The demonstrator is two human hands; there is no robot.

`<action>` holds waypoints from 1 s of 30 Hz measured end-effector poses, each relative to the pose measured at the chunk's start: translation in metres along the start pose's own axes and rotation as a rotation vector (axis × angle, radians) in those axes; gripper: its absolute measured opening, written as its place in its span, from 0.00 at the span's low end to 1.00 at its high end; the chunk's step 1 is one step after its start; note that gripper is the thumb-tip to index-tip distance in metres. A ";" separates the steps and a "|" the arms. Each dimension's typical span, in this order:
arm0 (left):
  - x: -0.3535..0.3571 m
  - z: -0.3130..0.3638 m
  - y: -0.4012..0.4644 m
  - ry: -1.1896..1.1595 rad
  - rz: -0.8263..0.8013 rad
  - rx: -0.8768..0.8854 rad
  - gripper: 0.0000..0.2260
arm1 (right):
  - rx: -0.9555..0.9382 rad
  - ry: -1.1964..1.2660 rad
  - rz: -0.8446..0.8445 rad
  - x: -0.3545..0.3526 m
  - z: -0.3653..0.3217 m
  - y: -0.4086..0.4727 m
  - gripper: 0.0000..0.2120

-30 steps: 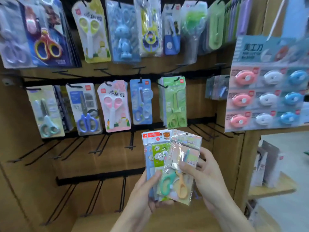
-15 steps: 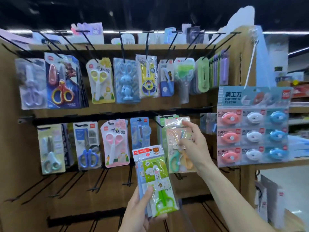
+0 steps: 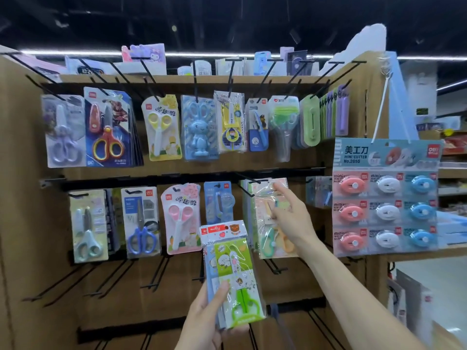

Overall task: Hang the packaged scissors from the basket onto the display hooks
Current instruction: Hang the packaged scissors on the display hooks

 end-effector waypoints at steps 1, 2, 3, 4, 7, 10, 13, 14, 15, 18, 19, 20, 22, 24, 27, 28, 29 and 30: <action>0.000 0.000 0.000 -0.003 -0.004 0.002 0.10 | 0.010 -0.003 -0.006 0.001 -0.001 -0.001 0.29; -0.001 0.001 -0.001 -0.004 -0.008 0.004 0.10 | 0.010 -0.005 -0.009 0.001 -0.001 -0.002 0.29; -0.001 0.001 -0.001 -0.003 -0.011 0.006 0.11 | 0.015 -0.014 -0.013 0.002 -0.001 -0.002 0.30; -0.002 0.001 -0.001 -0.002 -0.013 0.005 0.11 | 0.020 -0.023 -0.020 0.004 -0.001 -0.001 0.31; -0.003 0.001 -0.001 0.012 -0.024 -0.007 0.11 | 0.066 -0.049 -0.047 0.011 0.002 0.008 0.33; -0.003 0.001 0.000 0.035 -0.036 -0.011 0.12 | 0.110 -0.158 -0.071 0.018 0.008 0.023 0.32; -0.002 0.002 0.000 0.043 -0.045 0.005 0.12 | 0.155 -0.371 -0.017 0.016 0.018 0.021 0.27; -0.001 0.003 0.000 0.047 -0.050 0.012 0.12 | 0.126 -0.396 0.053 0.012 0.019 0.013 0.24; -0.001 0.003 0.001 0.055 -0.056 0.021 0.12 | 0.069 -0.354 0.118 0.010 0.014 -0.004 0.21; 0.001 0.001 0.003 0.086 -0.070 0.052 0.13 | -0.029 0.001 0.077 0.026 0.007 -0.070 0.18; 0.002 0.000 0.005 0.096 -0.076 0.060 0.14 | -0.021 0.053 0.020 0.035 0.008 -0.087 0.21; 0.003 -0.002 0.006 0.106 -0.082 0.064 0.15 | -0.012 0.066 -0.009 0.042 0.013 -0.098 0.24; 0.006 -0.004 0.007 0.109 -0.096 0.066 0.16 | 0.017 0.095 -0.013 0.046 0.024 -0.105 0.26; 0.009 -0.006 0.008 0.070 -0.098 0.044 0.15 | 0.047 0.215 -0.026 0.041 0.030 -0.102 0.24; 0.009 -0.007 0.009 0.007 -0.089 0.006 0.14 | 0.039 0.324 -0.008 0.028 0.032 -0.095 0.20; 0.009 -0.006 0.010 0.009 -0.087 0.008 0.13 | 0.022 0.322 0.006 0.022 0.030 -0.091 0.20; 0.009 -0.005 0.011 0.016 -0.083 0.015 0.13 | 0.000 0.310 0.023 0.016 0.029 -0.085 0.20; 0.009 -0.005 0.012 0.018 -0.077 0.020 0.13 | -0.023 0.298 0.039 0.010 0.026 -0.078 0.20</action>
Point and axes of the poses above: each hand's wrist, its own y-axis towards the middle knuckle, its own x-axis out of the palm, z = x × y, the point moved 7 cm from there along y, towards the middle knuckle, and after that the axes turned 5 degrees about -z, right-handed, at the moved point
